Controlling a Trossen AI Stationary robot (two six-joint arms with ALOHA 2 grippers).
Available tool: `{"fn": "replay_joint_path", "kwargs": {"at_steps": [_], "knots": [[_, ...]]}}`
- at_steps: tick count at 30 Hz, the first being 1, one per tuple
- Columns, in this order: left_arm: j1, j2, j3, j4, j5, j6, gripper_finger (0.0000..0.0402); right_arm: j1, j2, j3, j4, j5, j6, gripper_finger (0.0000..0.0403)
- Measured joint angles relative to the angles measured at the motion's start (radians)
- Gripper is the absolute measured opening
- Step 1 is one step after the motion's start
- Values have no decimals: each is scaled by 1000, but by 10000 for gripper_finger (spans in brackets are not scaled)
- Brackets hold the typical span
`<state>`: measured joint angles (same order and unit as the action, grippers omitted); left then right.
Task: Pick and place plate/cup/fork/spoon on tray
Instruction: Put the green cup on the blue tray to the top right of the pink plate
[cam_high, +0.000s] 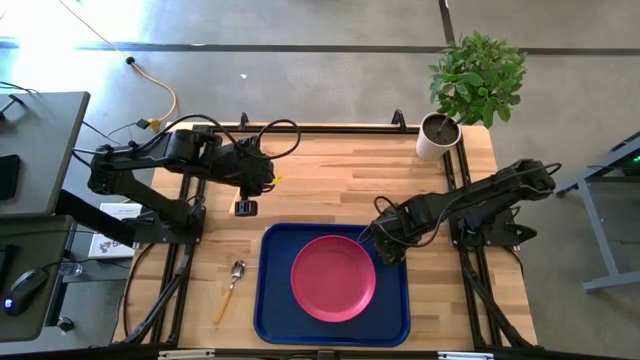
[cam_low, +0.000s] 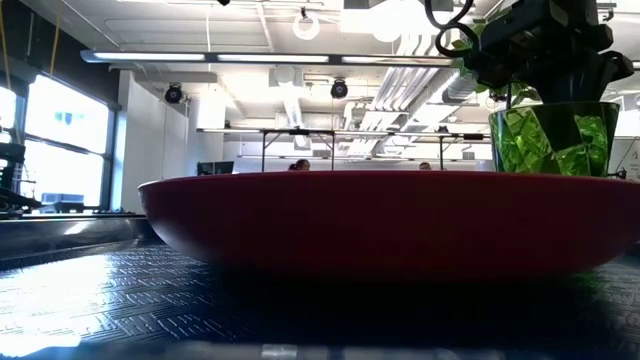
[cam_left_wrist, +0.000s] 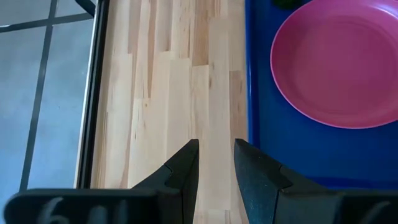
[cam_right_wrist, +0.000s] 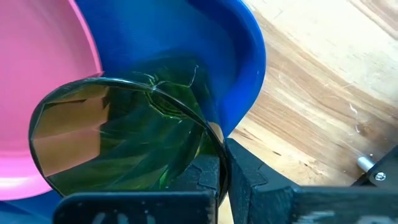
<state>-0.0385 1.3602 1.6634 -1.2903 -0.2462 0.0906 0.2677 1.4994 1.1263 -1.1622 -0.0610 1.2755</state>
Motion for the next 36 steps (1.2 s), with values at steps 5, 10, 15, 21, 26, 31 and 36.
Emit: {"fn": "replay_joint_path", "kwargs": {"at_steps": [5, 10, 15, 21, 26, 31, 36], "knots": [[0, 0, 0, 0, 0, 0, 90, 0, 0, 0, 0, 0, 0, 0], [0, 0, 0, 0, 0, 0, 90, 0, 0, 0, 0, -3, 2, 5], [0, 0, 0, 0, 0, 0, 90, 0, 0, 0, 1, -20, 7, 39], [0, 0, 0, 0, 0, 0, 90, 0, 0, 0, 6, -26, 26, 72], [0, 0, 0, 0, 0, -8, 90, 0, -1, 0, 8, -31, 30, 78], [0, 0, 0, 0, 0, -9, 90, 0, -1, 0, 11, -38, 30, 78], [0, 0, 0, 0, 0, -8, 90, 0, -2, 0, 11, -47, 29, 78]]}}
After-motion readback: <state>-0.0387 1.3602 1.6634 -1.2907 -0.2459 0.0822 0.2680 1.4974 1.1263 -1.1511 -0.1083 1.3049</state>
